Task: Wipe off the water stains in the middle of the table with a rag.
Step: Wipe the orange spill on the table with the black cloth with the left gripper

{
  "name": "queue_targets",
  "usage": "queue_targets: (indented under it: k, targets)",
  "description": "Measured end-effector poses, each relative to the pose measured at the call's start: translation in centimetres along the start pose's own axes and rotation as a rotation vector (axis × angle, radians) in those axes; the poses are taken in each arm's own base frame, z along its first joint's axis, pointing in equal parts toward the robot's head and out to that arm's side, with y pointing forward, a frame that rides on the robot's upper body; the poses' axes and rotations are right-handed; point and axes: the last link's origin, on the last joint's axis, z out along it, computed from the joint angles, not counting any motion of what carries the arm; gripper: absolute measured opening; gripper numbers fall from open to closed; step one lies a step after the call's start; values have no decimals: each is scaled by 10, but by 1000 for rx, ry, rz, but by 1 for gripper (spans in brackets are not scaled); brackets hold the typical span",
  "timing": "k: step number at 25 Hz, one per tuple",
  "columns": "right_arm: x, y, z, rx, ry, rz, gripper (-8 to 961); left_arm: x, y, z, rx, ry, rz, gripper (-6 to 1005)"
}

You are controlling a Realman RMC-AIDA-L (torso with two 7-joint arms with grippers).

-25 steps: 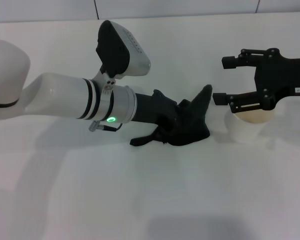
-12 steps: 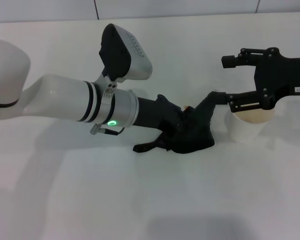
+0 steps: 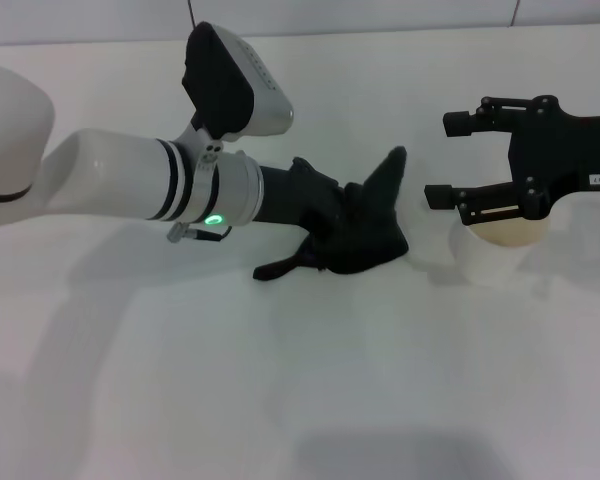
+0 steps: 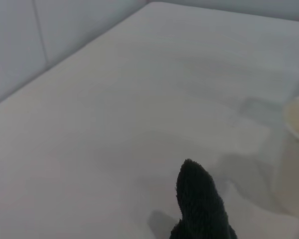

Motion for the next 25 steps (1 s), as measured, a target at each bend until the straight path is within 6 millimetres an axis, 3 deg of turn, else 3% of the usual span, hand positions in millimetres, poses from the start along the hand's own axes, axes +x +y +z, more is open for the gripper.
queue_targets:
  k: [17, 25]
  targets:
    - [1, -1, 0, 6, 4, 1, 856, 13, -29, -8, 157, 25, 33, 94]
    - [0, -1, 0, 8, 0, -4, 856, 21, -27, -4, 158, 33, 80, 96]
